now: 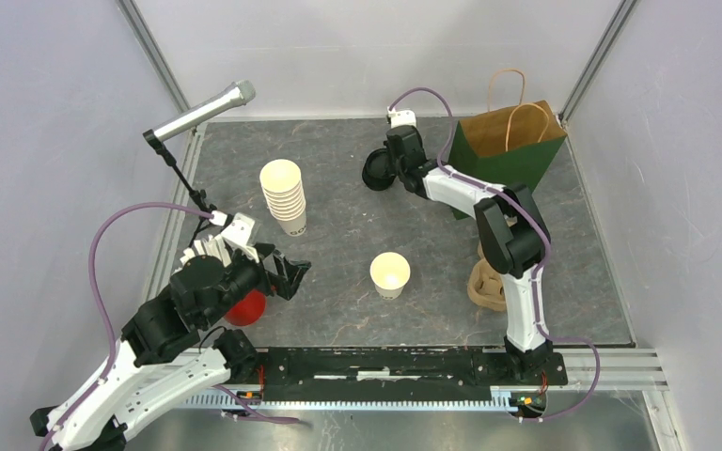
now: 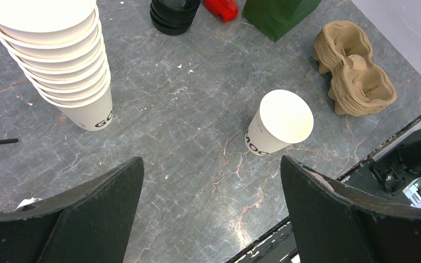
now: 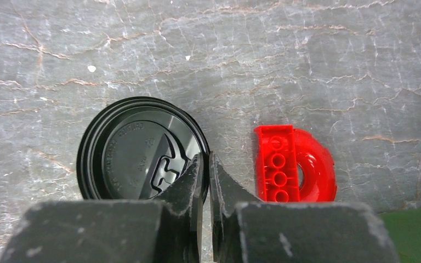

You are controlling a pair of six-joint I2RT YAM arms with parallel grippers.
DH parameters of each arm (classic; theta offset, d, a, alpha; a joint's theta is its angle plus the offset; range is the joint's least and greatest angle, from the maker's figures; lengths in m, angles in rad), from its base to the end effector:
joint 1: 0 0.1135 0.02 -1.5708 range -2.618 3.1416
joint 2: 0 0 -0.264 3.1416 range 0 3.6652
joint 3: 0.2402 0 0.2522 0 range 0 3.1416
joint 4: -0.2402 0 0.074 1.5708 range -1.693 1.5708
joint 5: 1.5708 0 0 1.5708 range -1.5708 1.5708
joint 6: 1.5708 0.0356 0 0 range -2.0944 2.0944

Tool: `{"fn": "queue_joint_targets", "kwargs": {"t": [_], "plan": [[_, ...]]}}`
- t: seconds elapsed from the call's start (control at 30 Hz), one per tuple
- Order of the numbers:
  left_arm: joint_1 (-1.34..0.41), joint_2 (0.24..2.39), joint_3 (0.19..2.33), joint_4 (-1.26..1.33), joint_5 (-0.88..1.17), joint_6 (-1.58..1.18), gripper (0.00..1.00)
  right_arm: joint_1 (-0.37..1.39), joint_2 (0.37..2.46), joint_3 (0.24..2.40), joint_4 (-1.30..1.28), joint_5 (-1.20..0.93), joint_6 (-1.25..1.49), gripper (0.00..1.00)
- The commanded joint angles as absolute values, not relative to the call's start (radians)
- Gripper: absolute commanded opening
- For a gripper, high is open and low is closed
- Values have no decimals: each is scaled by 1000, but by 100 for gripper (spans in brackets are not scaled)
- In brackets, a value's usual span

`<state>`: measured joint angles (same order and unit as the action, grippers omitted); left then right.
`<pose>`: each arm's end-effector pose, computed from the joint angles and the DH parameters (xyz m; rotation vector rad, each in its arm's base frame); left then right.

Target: Pack the takeout coffee

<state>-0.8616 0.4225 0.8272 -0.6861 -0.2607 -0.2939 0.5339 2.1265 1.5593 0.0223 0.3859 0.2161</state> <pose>0.0622 -0.0585 0.3433 0.3470 1.8480 -0.5629 0.4283 0.2376 0.2013 -0.1021 2.0696 0.0504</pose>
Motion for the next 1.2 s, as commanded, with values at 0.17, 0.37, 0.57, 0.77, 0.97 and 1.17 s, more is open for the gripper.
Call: {"fn": "queue_joint_targets", "kwargs": {"t": [0.17, 0.37, 0.57, 0.77, 0.97, 1.17], "plan": [[-861, 437, 828, -670, -269, -240, 100, 531, 1963, 1565, 58, 347, 189, 9], [-859, 418, 830, -676, -328, -253, 100, 531, 1883, 1533, 32, 298, 189, 9], [-860, 406, 818, -639, -318, -212, 100, 531, 1707, 1401, 2, 157, 208, 9], [-861, 462, 870, -605, -207, -83, 100, 532, 1466, 1154, -41, -67, 237, 9], [-861, 625, 945, -589, 8, 103, 90, 557, 1229, 868, 22, -257, 335, 9], [-864, 724, 916, -586, 492, 592, 80, 604, 1047, 705, 86, -329, 429, 9]]}}
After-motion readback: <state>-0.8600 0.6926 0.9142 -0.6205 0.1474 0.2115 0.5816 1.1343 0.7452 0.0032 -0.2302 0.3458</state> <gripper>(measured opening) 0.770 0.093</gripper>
